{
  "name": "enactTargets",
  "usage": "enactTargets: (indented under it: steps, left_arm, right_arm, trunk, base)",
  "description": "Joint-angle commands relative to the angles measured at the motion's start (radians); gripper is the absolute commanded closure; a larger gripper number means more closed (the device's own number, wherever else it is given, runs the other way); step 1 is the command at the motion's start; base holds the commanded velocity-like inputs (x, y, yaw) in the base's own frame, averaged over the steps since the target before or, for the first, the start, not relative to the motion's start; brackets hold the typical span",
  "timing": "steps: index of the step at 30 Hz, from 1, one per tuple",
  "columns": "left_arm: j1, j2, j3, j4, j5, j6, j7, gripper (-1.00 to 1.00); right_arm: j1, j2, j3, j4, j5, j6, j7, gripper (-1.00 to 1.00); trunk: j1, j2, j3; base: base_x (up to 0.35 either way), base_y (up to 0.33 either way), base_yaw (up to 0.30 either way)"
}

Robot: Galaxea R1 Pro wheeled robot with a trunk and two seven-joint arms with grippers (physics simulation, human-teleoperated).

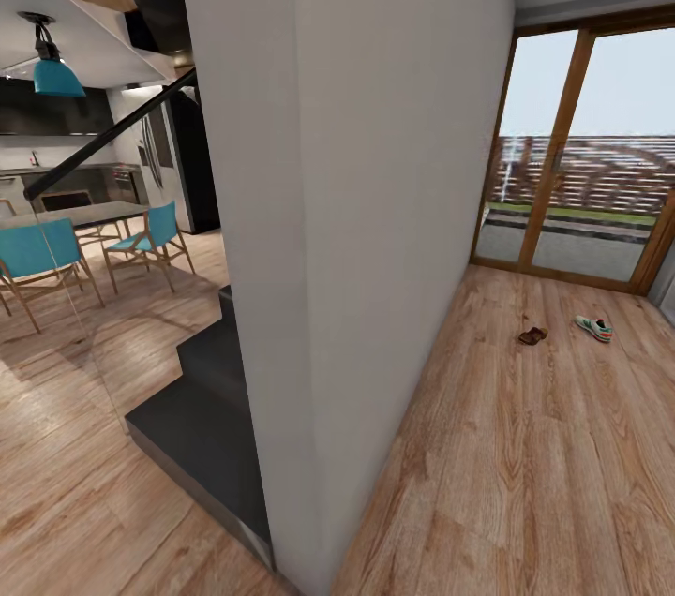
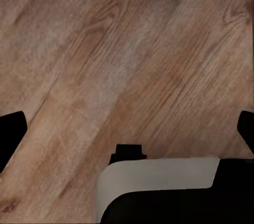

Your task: Pick up the two gym shoes and the two sandals from the corridor floor and place them onto the hallstand (shoe rack) in the corridor, making sure they are on the rack and not on the floor. Arrange them so the two gym shoes are next to each other and the two sandals are next to each other.

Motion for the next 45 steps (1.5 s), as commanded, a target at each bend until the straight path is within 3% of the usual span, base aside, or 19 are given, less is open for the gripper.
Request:
enactTargets:
  steps: [1,4,14,34,45]
  left_arm:
    - [-0.007,0.001,0.002,-0.010,0.001,-0.006,0.000,-1.00]
    - [-0.036,0.003,0.011,-0.054,0.001,-0.014,0.001,-1.00]
    - [-0.103,0.004,0.031,-0.142,0.002,-0.020,-0.008,-1.00]
    - [-0.099,0.001,0.034,-0.147,0.000,-0.022,-0.015,-1.00]
    - [-0.099,0.000,0.035,-0.147,-0.001,-0.023,-0.015,-1.00]
  right_arm:
    - [-0.001,-0.005,0.000,-0.017,0.000,-0.017,-0.001,-1.00]
    - [-0.001,-0.019,-0.001,-0.081,-0.001,-0.055,-0.001,-1.00]
    - [-0.001,-0.025,-0.002,-0.221,-0.006,-0.087,0.004,-1.00]
    - [-0.001,-0.022,-0.001,-0.225,-0.003,-0.088,0.008,-1.00]
    - [-0.001,-0.022,-0.002,-0.230,-0.003,-0.088,0.003,-1.00]
  trunk:
    - [0.000,-0.001,-0.001]
    - [0.000,-0.001,-0.001]
    - [0.000,-0.001,-0.001]
    - [0.000,-0.001,-0.001]
    - [0.000,-0.001,-0.001]
  base:
    - [0.000,0.000,0.000]
    - [0.000,0.000,0.000]
    - [0.000,0.000,0.000]
    - [0.000,-0.008,0.000]
    - [0.000,-0.249,0.000]
